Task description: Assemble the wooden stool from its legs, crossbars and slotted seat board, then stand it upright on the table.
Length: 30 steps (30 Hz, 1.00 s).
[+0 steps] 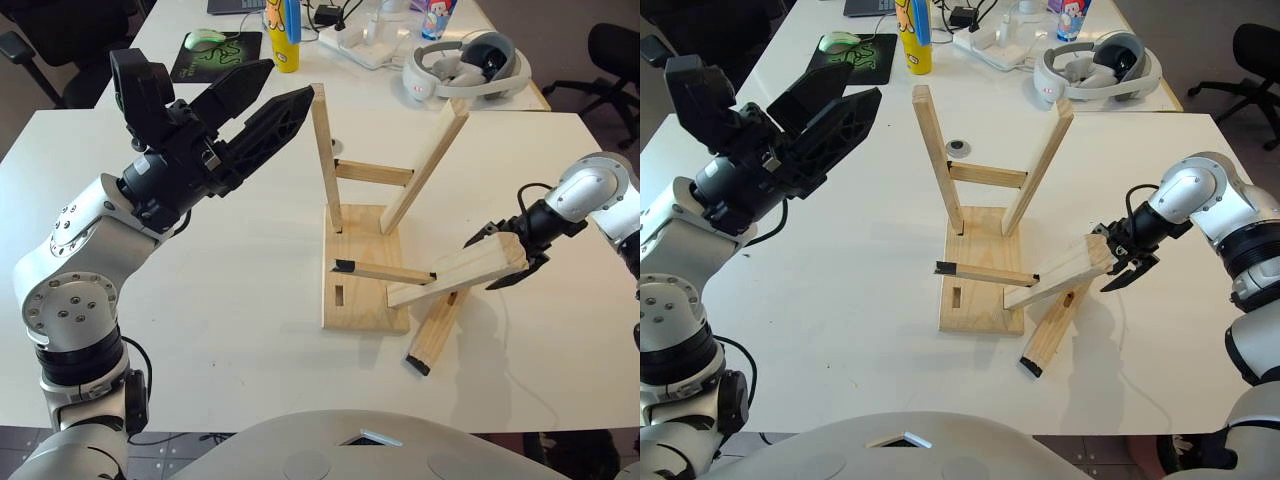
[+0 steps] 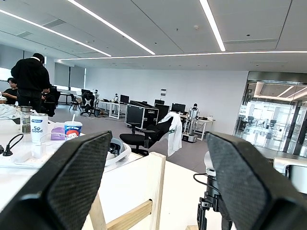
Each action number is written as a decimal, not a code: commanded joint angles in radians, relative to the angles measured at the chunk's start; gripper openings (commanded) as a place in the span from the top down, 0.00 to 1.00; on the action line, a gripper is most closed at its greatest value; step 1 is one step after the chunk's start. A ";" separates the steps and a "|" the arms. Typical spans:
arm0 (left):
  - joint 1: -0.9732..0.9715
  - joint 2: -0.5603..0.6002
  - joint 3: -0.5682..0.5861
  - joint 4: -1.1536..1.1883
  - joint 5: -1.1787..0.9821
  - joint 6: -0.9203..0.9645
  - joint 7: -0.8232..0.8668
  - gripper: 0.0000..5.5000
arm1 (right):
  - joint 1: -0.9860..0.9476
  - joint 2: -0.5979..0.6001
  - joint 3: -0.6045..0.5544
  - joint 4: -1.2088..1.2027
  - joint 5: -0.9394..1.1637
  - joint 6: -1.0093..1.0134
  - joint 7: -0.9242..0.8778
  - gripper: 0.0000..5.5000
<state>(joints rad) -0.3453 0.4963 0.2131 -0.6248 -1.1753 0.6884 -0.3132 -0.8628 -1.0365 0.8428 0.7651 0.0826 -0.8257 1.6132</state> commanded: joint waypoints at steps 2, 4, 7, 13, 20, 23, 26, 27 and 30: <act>0.003 0.004 -0.011 0.003 -0.002 -0.003 -0.003 0.35 | 0.042 0.069 -0.052 0.078 -0.096 -0.110 -0.009 0.40; 0.000 0.003 -0.015 0.007 -0.003 -0.003 -0.006 0.35 | 0.056 0.096 -0.074 0.094 -0.129 -0.152 -0.029 0.40; -0.005 0.004 -0.018 0.009 -0.006 -0.002 -0.009 0.35 | 0.070 0.122 -0.108 0.112 -0.164 -0.181 -0.046 0.40; -0.002 0.004 -0.019 0.007 -0.007 -0.005 -0.010 0.35 | 0.041 0.155 -0.148 0.165 -0.233 -0.223 -0.069 0.40; -0.004 0.001 -0.026 0.006 -0.007 -0.008 -0.009 0.35 | 0.021 0.196 -0.176 0.205 -0.317 -0.235 -0.117 0.40; -0.001 -0.001 -0.028 0.003 -0.006 -0.011 -0.005 0.35 | 0.016 0.202 -0.179 0.214 -0.352 -0.230 -0.129 0.42; 0.004 -0.002 -0.032 -0.002 -0.005 -0.014 -0.002 0.35 | 0.001 0.193 -0.175 0.225 -0.353 -0.223 -0.073 0.53; 0.004 -0.001 -0.032 -0.001 -0.005 -0.015 -0.001 0.35 | -0.006 0.187 -0.173 0.232 -0.351 -0.226 -0.049 0.57; 0.007 -0.003 -0.032 -0.003 -0.002 -0.019 0.004 0.35 | -0.048 0.190 -0.172 0.254 -0.357 -0.258 -0.015 0.62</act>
<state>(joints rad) -0.3457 0.4946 0.1824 -0.6186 -1.1777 0.6743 -0.3152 -0.8499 -0.8423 0.6762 1.0038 -0.2680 -1.0601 1.5761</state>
